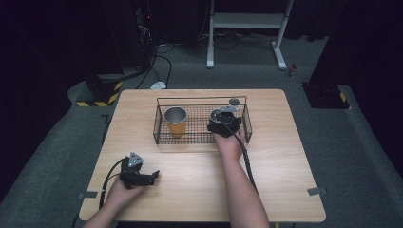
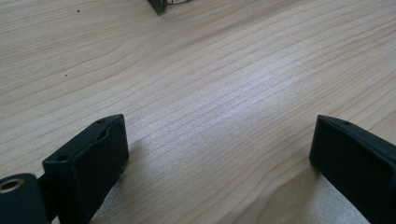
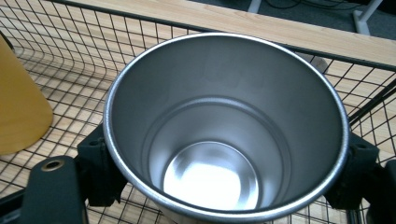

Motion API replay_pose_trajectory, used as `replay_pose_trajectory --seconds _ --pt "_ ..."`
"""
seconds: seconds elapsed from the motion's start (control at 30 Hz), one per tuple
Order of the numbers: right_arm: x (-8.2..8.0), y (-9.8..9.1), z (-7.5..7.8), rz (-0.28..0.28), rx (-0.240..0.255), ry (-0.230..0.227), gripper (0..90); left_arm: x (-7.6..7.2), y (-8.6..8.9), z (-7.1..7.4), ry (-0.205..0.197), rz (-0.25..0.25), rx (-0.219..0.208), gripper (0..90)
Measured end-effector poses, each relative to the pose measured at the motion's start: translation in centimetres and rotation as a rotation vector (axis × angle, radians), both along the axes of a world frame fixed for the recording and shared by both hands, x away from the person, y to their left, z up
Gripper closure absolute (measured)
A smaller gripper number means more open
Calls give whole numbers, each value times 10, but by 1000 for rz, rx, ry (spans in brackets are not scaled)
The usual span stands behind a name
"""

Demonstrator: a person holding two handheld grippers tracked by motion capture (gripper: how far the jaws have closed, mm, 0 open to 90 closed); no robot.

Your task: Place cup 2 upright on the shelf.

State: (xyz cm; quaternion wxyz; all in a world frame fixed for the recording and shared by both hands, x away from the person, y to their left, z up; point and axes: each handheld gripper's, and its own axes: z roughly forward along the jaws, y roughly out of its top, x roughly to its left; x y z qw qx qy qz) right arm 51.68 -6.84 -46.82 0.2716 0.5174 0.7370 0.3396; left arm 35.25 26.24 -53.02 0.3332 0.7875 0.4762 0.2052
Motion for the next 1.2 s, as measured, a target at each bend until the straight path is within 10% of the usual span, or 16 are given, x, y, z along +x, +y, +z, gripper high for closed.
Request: replay_pose_trajectory --seconds 1.2 --pt "9 6 -3 47 -31 118 176 0 0 0 3 0 0 51"
